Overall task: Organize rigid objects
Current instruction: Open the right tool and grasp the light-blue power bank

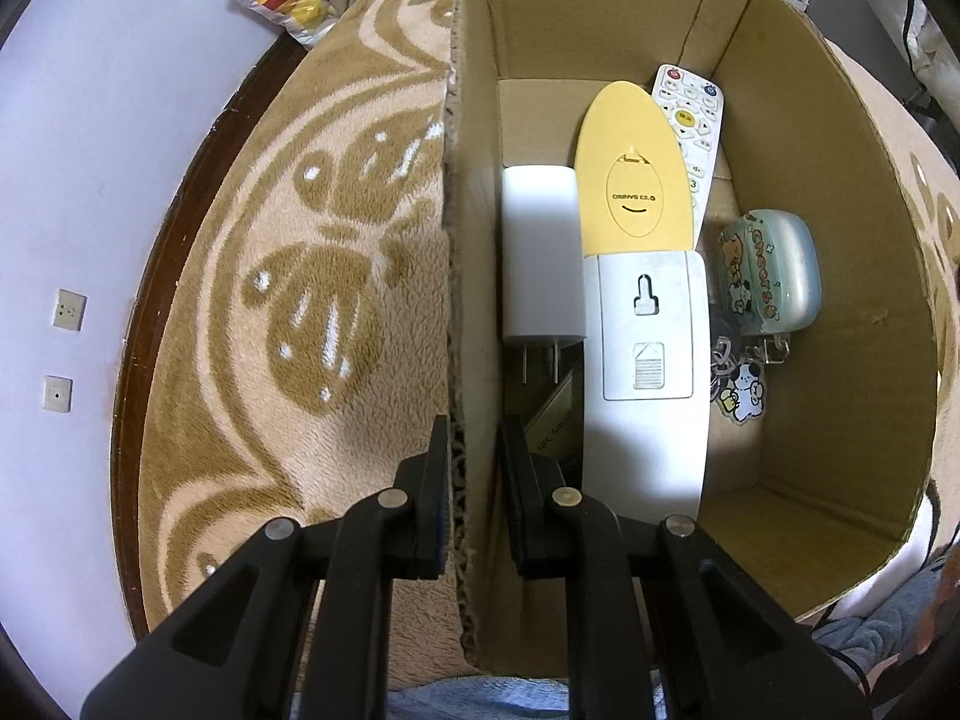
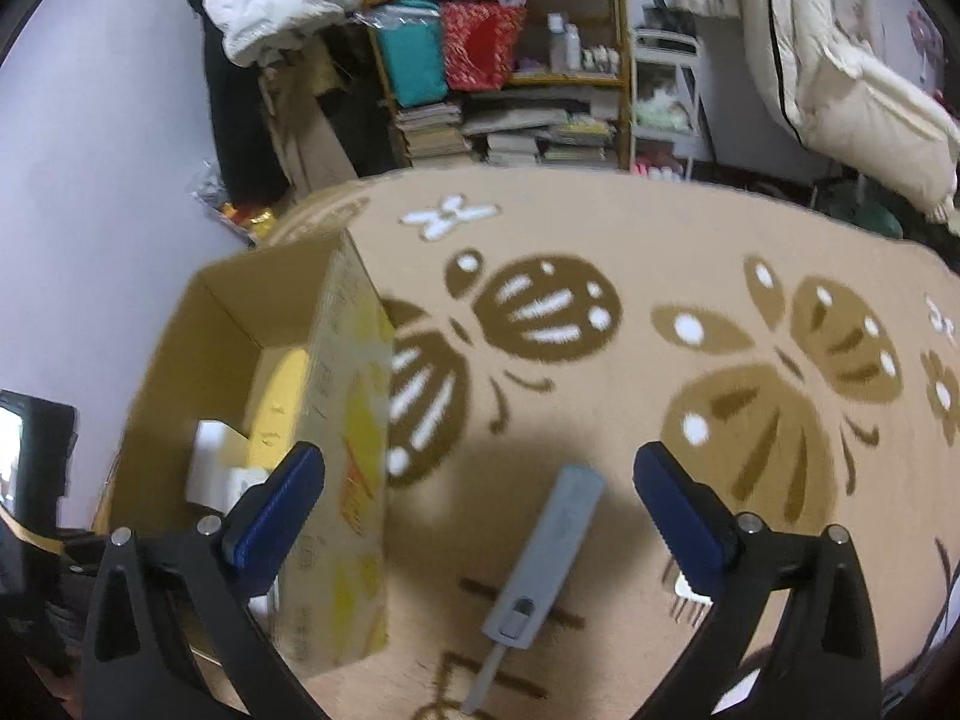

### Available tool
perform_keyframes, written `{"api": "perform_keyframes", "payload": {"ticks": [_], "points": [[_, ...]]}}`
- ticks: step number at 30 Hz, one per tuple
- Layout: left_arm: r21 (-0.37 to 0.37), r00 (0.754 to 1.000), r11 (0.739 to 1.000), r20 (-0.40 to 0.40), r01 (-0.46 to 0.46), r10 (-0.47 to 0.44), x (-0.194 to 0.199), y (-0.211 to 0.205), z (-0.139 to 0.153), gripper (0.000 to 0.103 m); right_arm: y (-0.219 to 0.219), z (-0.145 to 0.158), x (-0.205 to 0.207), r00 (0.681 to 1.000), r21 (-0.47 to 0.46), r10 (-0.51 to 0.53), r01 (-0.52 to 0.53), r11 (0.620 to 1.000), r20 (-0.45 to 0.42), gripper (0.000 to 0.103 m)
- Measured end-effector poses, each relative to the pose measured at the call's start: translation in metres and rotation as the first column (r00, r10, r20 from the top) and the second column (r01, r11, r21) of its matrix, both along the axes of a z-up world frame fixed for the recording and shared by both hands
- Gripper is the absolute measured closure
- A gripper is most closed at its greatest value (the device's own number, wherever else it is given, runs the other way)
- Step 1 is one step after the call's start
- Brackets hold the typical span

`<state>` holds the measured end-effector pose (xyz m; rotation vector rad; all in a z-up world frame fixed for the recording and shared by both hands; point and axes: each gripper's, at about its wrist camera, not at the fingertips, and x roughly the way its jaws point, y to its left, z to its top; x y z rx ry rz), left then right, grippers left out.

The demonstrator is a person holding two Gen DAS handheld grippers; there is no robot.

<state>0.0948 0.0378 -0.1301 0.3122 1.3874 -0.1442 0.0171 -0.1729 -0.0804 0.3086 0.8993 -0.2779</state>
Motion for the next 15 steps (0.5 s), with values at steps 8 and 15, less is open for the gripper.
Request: {"api": "perform_keyframes", "payload": {"ticks": [8, 15], "points": [[0.007, 1.0, 1.0, 0.003, 0.005, -0.005, -0.001, -0.003, -0.001, 0.087, -0.019, -0.026, -0.006, 0.995, 0.081, -0.075, 0.08, 0.993, -0.061, 0.0], [0.011, 1.0, 1.0, 0.006, 0.009, -0.009, -0.002, -0.005, 0.0, 0.087, -0.03, -0.051, -0.01, 0.985, 0.141, -0.122, 0.139, 0.98, -0.126, 0.0]]}}
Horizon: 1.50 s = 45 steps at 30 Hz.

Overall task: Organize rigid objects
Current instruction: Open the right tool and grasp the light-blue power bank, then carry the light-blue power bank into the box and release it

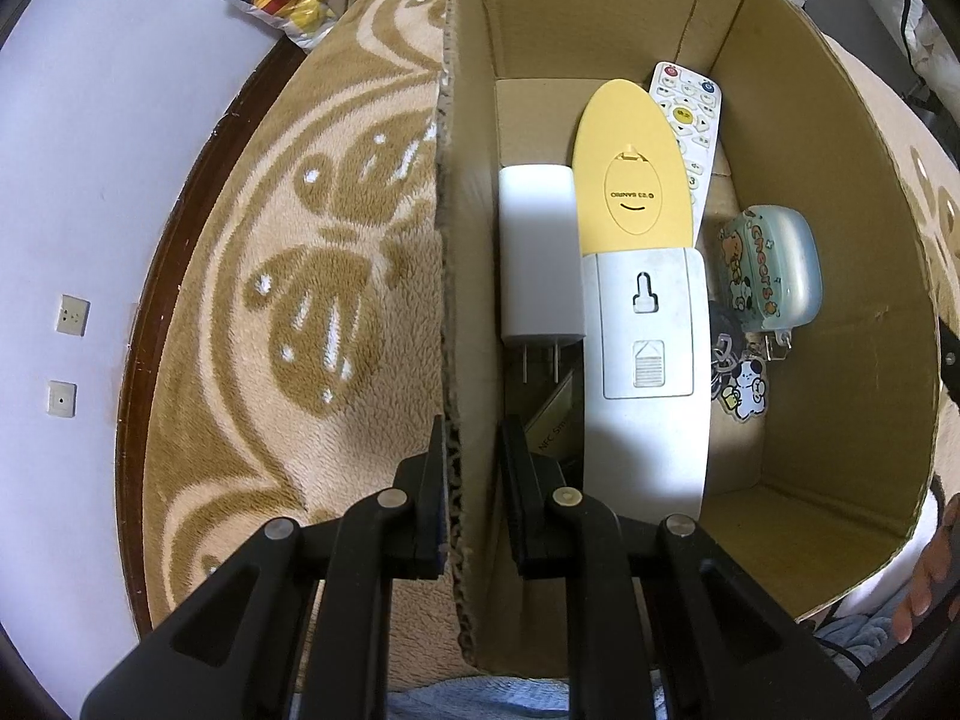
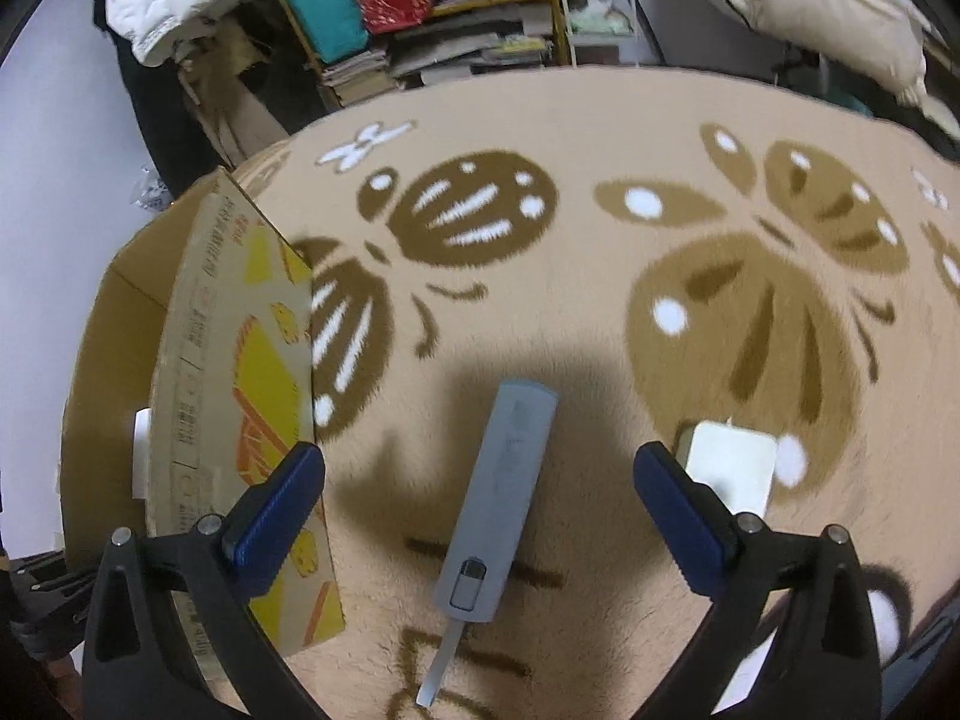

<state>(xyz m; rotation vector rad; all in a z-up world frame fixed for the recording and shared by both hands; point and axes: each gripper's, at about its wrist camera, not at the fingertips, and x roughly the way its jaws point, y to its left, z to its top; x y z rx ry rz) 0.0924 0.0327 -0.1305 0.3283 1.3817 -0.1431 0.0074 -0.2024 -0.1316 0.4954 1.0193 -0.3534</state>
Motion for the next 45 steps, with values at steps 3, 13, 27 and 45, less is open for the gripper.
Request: {"api": "perform_keyframes", "payload": {"ticks": [3, 13, 27, 45], "points": [[0.0, 1.0, 1.0, 0.0, 0.0, 0.0, 0.0, 0.0, 0.0, 0.087, -0.001, -0.009, 0.001, 1.0, 0.009, -0.002, 0.002, 1.0, -0.023, 0.003], [0.002, 1.0, 1.0, 0.001, 0.002, -0.002, 0.0, 0.0, 0.0, 0.087, 0.0, -0.039, 0.007, 0.996, 0.015, 0.0, 0.002, 1.0, -0.09, 0.011], [0.002, 1.0, 1.0, 0.0, 0.002, -0.002, -0.001, -0.001, -0.001, 0.087, 0.015, -0.047, 0.01, 0.99, -0.089, 0.024, -0.037, 0.995, -0.141, 0.037], [0.005, 1.0, 1.0, -0.003, 0.006, -0.005, 0.0, 0.0, 0.0, 0.087, 0.015, -0.03, -0.002, 0.998, -0.089, 0.013, -0.018, 0.996, -0.062, 0.074]]}}
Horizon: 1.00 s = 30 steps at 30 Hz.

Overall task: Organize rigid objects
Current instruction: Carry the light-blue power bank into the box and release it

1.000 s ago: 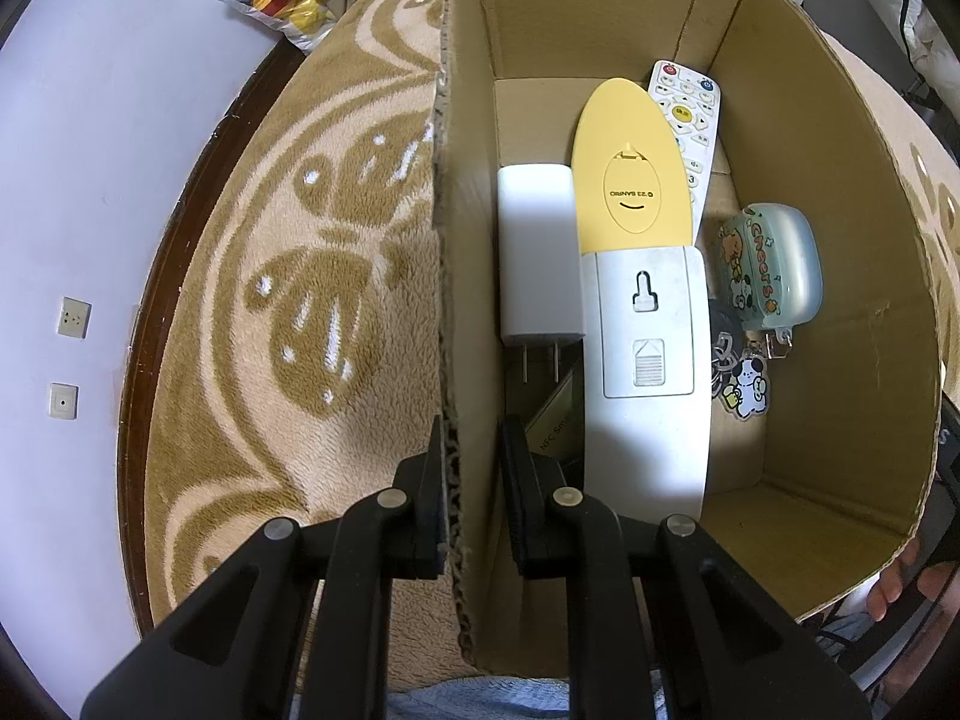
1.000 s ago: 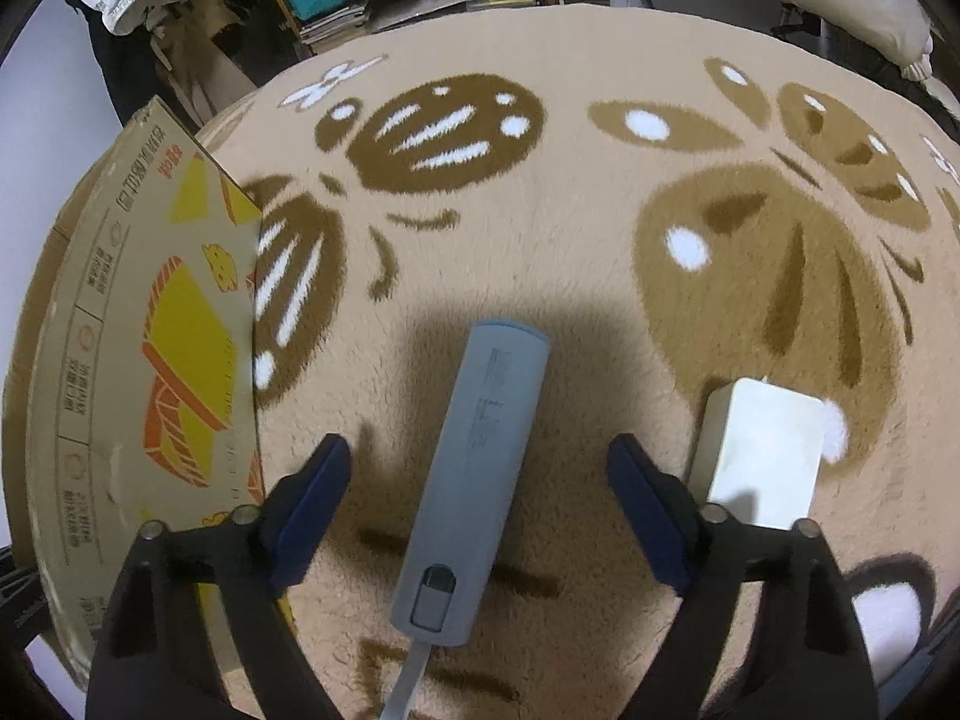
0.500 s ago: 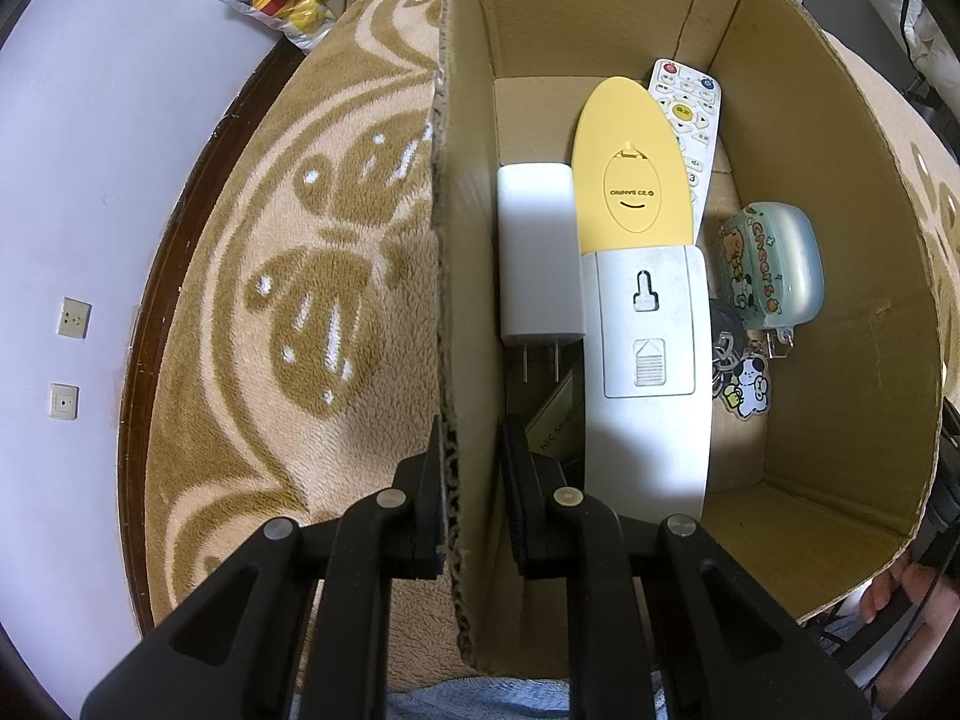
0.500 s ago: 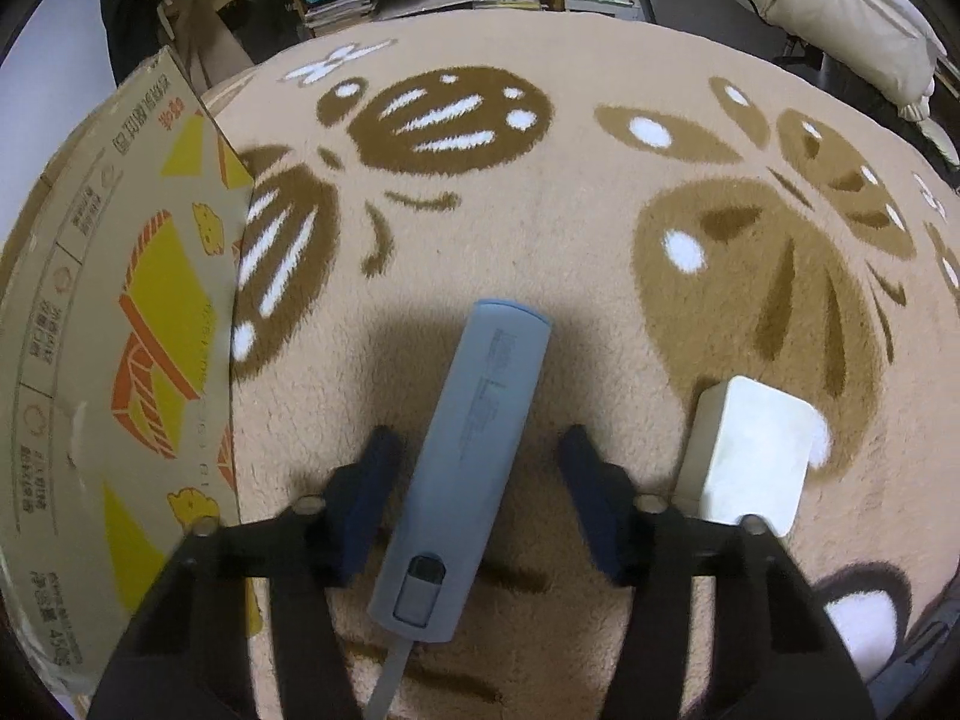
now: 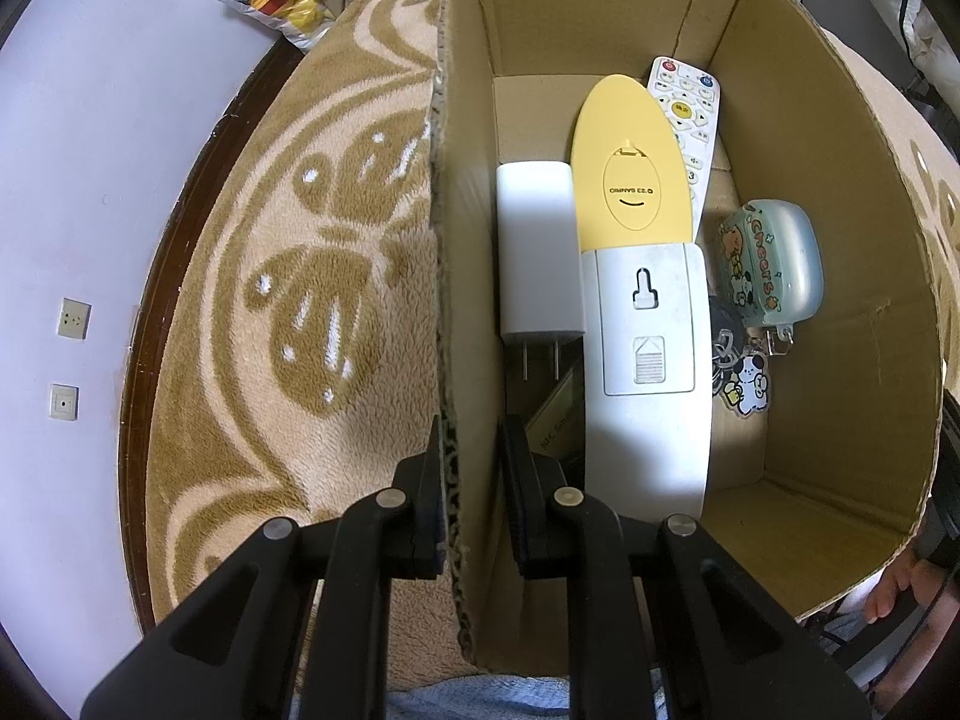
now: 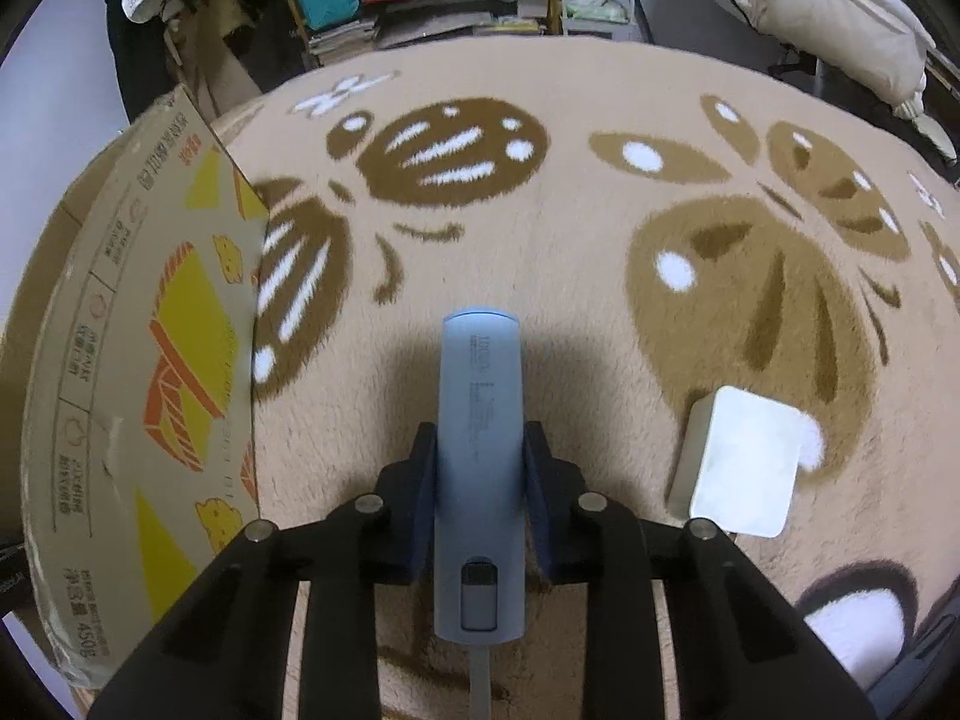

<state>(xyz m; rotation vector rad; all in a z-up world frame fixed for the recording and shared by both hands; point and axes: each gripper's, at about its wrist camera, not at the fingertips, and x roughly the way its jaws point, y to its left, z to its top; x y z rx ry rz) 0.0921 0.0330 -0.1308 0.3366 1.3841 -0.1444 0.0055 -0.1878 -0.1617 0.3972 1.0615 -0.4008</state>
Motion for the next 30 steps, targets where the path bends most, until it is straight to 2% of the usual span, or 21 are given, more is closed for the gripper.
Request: {"api": "perform_keyframes", "payload": {"ticks": [7, 11, 22, 30], "points": [[0.006, 1.0, 1.0, 0.004, 0.002, -0.002, -0.001, -0.001, 0.0, 0.086, 0.008, 0.016, -0.003, 0.999, -0.017, 0.031, -0.031, 0.999, 0.044, 0.074], [0.007, 1.0, 1.0, 0.004, 0.002, -0.002, -0.001, -0.002, 0.001, 0.086, 0.008, 0.026, -0.006, 0.995, 0.018, 0.04, -0.041, 0.999, 0.092, 0.074], [0.011, 1.0, 1.0, 0.008, 0.003, -0.003, -0.002, -0.003, 0.003, 0.087, 0.025, 0.087, 0.009, 0.971, -0.05, 0.128, -0.121, 0.991, 0.2, 0.074], [0.008, 1.0, 1.0, 0.005, 0.0, 0.0, -0.001, -0.001, 0.003, 0.086, 0.042, 0.115, 0.024, 0.955, -0.081, 0.186, -0.172, 0.982, 0.231, 0.074]]}}
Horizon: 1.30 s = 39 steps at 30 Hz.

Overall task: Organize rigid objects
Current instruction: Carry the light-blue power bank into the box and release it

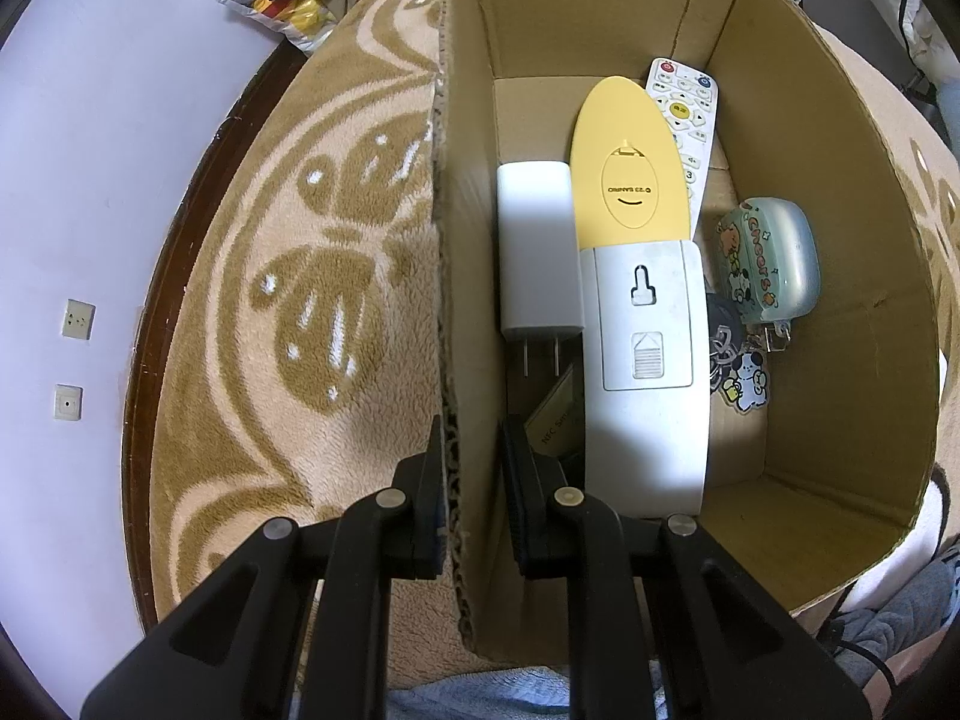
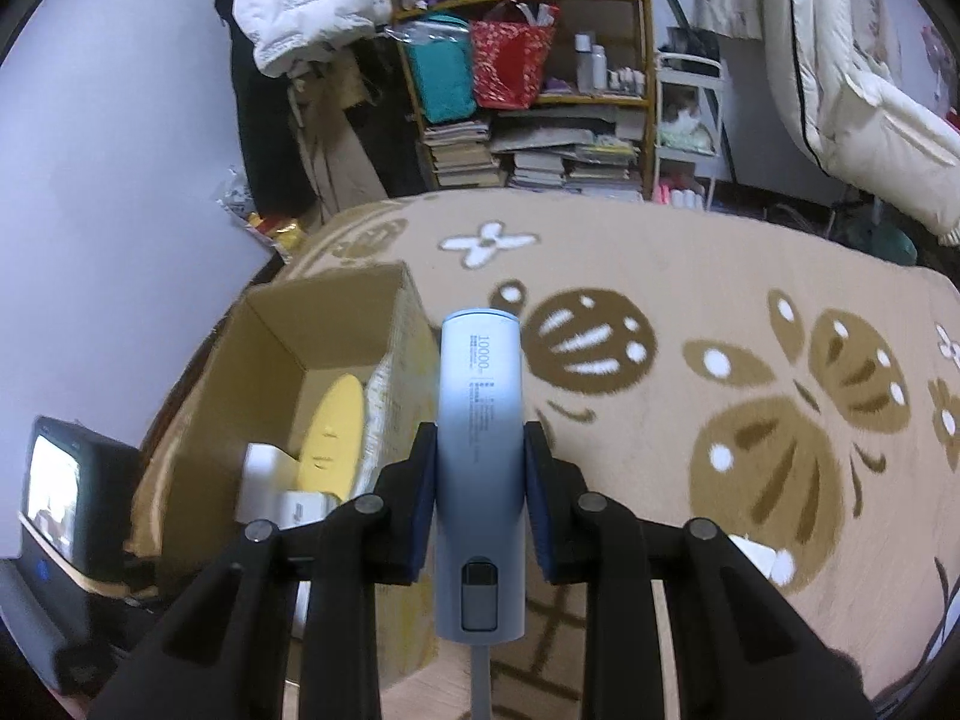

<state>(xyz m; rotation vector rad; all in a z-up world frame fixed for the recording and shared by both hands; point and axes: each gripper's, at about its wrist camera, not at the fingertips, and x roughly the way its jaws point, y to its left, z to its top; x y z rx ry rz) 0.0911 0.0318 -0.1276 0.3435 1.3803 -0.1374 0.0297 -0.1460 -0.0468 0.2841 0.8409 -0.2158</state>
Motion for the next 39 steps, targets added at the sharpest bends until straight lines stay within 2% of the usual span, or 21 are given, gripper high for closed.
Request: {"api": "perform_keyframes", "payload": {"ticks": [11, 16, 28, 39], "points": [[-0.001, 1.0, 1.0, -0.001, 0.0, 0.0, 0.0, -0.001, 0.0, 0.087, 0.032, 0.032, 0.015, 0.995, -0.017, 0.096, -0.096, 0.995, 0.04, 0.074], [-0.005, 1.0, 1.0, -0.002, -0.001, 0.001, 0.0, -0.001, 0.0, 0.087, 0.048, 0.036, 0.021, 0.989, -0.018, 0.143, -0.143, 0.99, 0.047, 0.074], [-0.023, 1.0, 1.0, -0.009, -0.008, 0.008, 0.002, 0.004, -0.003, 0.087, 0.061, 0.003, 0.032, 0.986, 0.068, 0.165, -0.164, 0.984, -0.015, 0.074], [-0.025, 1.0, 1.0, -0.01, -0.008, 0.007, 0.004, 0.005, -0.004, 0.087, 0.065, -0.024, 0.031, 0.979, 0.049, 0.182, -0.178, 0.983, -0.094, 0.074]]}}
